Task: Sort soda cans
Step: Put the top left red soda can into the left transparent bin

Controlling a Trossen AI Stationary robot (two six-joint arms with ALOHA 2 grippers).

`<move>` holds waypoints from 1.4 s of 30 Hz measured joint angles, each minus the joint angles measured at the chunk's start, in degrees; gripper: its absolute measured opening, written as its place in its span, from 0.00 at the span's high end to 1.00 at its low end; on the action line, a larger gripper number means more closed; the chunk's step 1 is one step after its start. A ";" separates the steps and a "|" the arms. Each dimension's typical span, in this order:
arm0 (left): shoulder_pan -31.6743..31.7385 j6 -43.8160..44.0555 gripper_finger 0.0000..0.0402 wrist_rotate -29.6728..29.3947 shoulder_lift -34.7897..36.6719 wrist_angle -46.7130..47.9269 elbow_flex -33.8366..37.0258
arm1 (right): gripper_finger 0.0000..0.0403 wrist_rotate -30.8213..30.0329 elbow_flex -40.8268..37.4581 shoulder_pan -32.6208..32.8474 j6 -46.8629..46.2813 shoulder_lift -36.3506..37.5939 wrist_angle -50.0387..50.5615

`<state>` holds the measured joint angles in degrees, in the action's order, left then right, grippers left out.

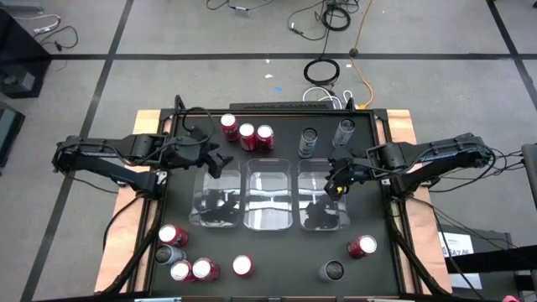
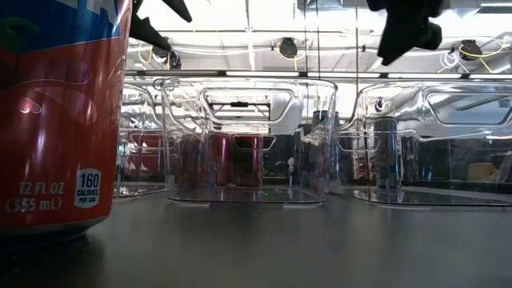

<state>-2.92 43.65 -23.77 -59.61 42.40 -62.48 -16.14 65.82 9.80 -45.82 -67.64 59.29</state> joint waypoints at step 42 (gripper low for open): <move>23.15 -7.50 0.00 13.14 -1.16 -3.42 0.02 | 0.73 -6.27 0.00 0.07 -7.21 0.02 5.63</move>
<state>20.24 36.15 -10.63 -60.77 38.98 -62.46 -22.41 65.82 9.87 -53.03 -67.61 64.93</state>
